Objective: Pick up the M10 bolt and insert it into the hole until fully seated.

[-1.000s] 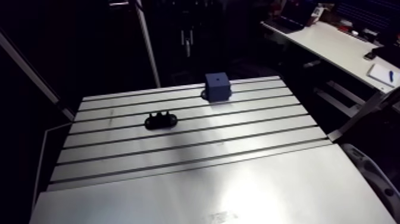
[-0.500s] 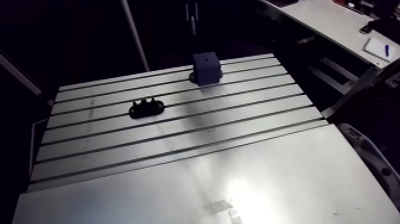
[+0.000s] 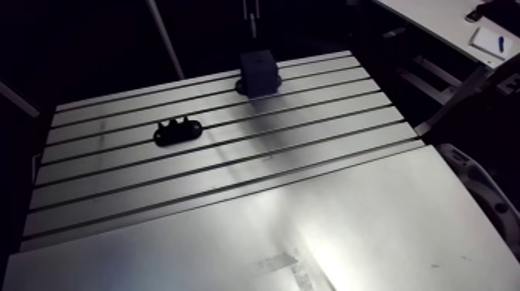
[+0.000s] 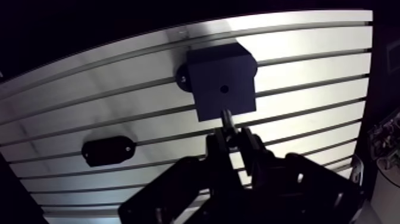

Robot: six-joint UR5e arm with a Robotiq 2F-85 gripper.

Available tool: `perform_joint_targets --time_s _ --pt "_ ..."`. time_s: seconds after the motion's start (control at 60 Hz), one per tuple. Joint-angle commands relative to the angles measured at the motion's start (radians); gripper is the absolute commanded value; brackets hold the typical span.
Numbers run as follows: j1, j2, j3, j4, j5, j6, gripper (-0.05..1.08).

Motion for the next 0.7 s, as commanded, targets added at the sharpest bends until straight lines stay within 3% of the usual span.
perform_joint_targets --time_s 0.017,0.7 --pt "-0.009 0.018 0.000 -0.001 -0.003 0.000 1.08" --pt "-0.014 0.039 -0.001 -0.003 0.008 0.000 1.08"
